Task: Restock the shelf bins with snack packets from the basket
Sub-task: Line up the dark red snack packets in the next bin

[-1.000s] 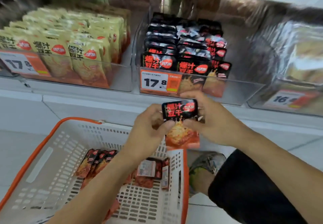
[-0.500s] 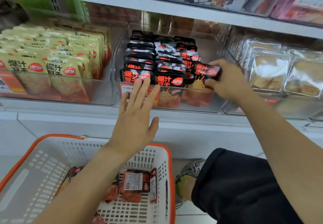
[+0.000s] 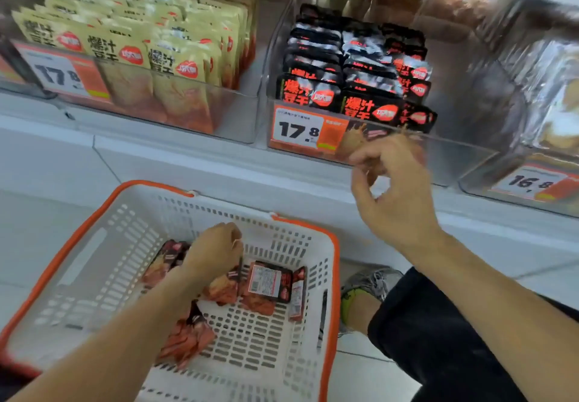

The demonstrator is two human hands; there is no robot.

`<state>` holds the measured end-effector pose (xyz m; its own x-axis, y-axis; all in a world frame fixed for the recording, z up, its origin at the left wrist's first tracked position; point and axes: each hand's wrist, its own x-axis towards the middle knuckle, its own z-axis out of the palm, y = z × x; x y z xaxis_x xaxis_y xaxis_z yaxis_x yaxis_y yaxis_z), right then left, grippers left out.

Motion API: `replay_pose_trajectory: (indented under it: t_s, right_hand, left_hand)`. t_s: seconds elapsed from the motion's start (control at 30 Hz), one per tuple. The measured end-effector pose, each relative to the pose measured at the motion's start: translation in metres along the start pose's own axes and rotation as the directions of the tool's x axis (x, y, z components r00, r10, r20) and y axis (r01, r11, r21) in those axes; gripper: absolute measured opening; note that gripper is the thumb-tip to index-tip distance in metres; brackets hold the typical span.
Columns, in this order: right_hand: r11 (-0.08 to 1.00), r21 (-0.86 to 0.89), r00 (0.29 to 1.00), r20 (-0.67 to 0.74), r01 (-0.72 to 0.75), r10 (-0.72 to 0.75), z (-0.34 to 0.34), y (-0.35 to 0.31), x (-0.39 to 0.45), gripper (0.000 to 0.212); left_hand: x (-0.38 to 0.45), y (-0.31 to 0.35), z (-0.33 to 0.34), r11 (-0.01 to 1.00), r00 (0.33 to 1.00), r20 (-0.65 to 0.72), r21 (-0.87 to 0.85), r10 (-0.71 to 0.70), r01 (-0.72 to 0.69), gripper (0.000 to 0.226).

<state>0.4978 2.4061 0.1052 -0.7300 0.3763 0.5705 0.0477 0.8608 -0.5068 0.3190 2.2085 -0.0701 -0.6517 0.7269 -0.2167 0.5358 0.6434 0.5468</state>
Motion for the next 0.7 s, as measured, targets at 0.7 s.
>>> replay_pose_trajectory:
  t_s: [0.7]
  right_hand:
    - [0.395, -0.377, -0.031, 0.755, -0.838, 0.655, 0.308, -0.018, -0.196, 0.015]
  left_hand:
    - [-0.065, -0.161, 0.069, 0.892, 0.782, 0.429, 0.23, -0.452, 0.389, 0.046]
